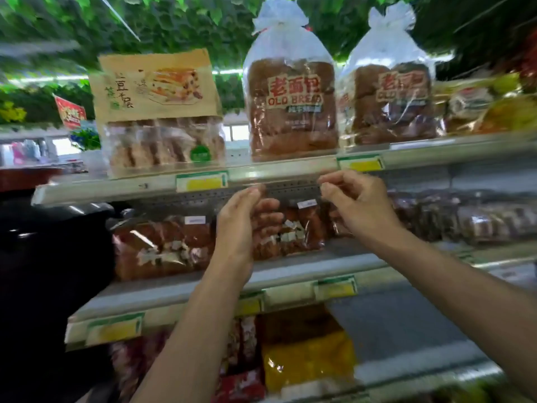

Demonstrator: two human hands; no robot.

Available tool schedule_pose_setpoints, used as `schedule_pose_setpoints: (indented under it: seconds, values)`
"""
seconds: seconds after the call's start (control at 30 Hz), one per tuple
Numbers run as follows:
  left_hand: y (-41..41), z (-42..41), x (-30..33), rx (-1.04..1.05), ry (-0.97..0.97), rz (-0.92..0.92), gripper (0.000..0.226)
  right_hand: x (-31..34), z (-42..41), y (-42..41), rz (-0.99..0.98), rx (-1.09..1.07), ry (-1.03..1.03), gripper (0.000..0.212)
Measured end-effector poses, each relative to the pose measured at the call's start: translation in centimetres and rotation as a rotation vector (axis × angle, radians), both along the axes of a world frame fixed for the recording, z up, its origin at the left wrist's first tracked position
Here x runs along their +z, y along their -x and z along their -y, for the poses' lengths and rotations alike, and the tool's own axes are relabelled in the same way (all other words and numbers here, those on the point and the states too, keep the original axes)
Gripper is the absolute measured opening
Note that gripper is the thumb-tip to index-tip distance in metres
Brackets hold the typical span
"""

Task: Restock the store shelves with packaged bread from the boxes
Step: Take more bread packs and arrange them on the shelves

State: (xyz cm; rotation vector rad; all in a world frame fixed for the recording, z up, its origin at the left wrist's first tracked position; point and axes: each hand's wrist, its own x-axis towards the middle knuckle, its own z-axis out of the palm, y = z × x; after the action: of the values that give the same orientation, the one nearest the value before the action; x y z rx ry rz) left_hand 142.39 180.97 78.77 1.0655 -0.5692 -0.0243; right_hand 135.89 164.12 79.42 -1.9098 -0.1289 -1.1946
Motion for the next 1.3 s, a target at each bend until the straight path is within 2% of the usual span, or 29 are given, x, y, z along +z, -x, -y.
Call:
schedule_pose_setpoints:
  seconds: [0.17,0.5,0.57,1.0,1.17,1.3]
  values:
    - [3.7,11.0,-3.9,-0.137,-0.11,-0.134,0.015,-3.5,9.4,6.4,-0.155,-0.071,0.015,0.015]
    - [14.6,32.0,-11.1,-0.422,-0.149,-0.396,0.014,-10.0,26.6,21.2,-0.359,-0.276,-0.19,0.011]
    - [17.1,35.4,-12.4,-0.48,-0.176,-0.437,0.014,-11.4,29.5,24.5,-0.389,-0.34,-0.241,0.015]
    - [30.1,56.5,-19.4,-0.906,-0.464,-0.502,0.015,-17.9,45.7,45.0,-0.353,-0.8,-0.642,0.017]
    - [33.7,64.5,-23.1,-1.006,-0.552,-0.552,0.015,-21.2,52.1,49.8,-0.376,-0.874,-0.743,0.015]
    - [35.7,71.9,-27.0,-0.991,-0.628,-0.619,0.014,-24.5,60.2,51.9,-0.385,-0.866,-0.826,0.014]
